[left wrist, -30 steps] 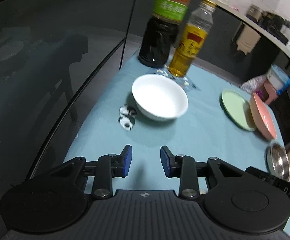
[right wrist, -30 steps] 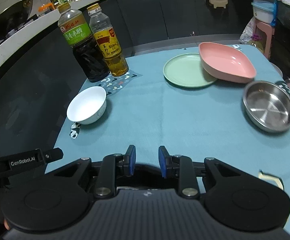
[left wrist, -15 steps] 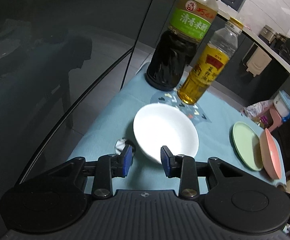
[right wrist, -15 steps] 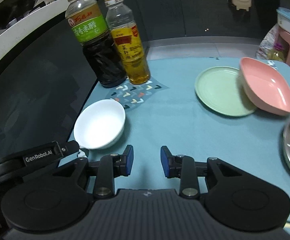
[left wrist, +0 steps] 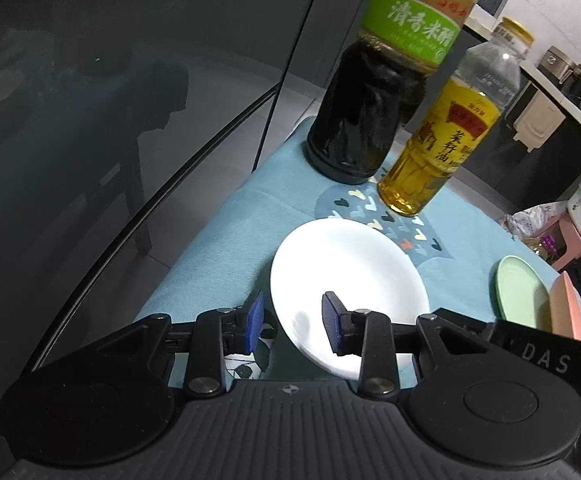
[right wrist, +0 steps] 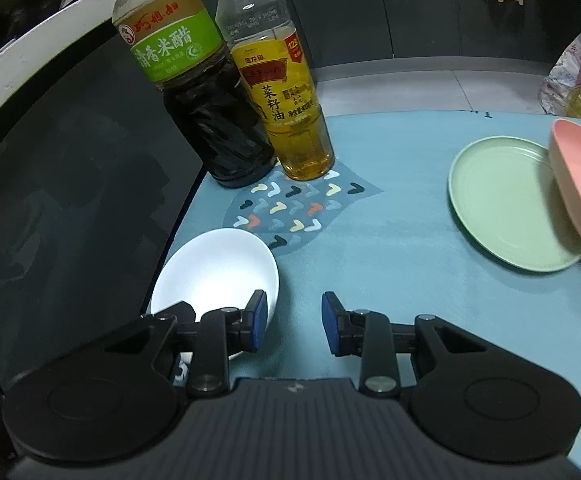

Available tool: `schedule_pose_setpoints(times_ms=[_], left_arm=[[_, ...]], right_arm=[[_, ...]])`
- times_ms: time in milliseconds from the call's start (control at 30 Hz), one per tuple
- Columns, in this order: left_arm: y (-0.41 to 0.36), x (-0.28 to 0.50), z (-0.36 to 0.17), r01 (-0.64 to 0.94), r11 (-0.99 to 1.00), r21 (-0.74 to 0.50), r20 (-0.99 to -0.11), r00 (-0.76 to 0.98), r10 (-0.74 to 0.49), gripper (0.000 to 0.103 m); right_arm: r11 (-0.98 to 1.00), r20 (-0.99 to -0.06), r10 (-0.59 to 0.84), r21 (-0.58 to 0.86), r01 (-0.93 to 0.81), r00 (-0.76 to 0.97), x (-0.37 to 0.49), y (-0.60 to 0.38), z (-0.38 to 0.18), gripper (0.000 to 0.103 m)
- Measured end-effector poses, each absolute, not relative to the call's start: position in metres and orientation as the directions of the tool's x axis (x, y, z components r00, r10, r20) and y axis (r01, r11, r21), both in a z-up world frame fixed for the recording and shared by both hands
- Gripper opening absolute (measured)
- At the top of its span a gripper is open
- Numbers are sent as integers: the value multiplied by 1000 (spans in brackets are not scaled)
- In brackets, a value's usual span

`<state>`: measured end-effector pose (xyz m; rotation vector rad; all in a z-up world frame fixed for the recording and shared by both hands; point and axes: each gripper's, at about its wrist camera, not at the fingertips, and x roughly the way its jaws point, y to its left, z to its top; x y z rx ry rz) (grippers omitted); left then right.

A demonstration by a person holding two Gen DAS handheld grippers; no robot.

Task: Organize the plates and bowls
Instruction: 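Reach both tools to the white plate by the bottles and grasp its rim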

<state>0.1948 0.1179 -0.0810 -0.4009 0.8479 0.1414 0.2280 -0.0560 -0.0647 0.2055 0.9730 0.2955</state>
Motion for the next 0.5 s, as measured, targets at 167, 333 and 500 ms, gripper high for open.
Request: schedule_pose_setpoints(times_ms=[167, 333, 500], left_arm=[[119, 199, -85, -280, 917, -283, -758, 651, -35, 30], [119, 201, -88, -274, 919, -284, -760, 648, -42, 30], [121, 202, -89, -277, 920, -277, -758, 651, -33, 28]], right_arm=[[945, -790, 327, 280, -169, 519, 237, -45, -70, 32], [948, -798, 319, 266, -175, 511, 242, -37, -77, 32], [954, -805, 300, 244, -176, 511, 246, -31, -81, 31]])
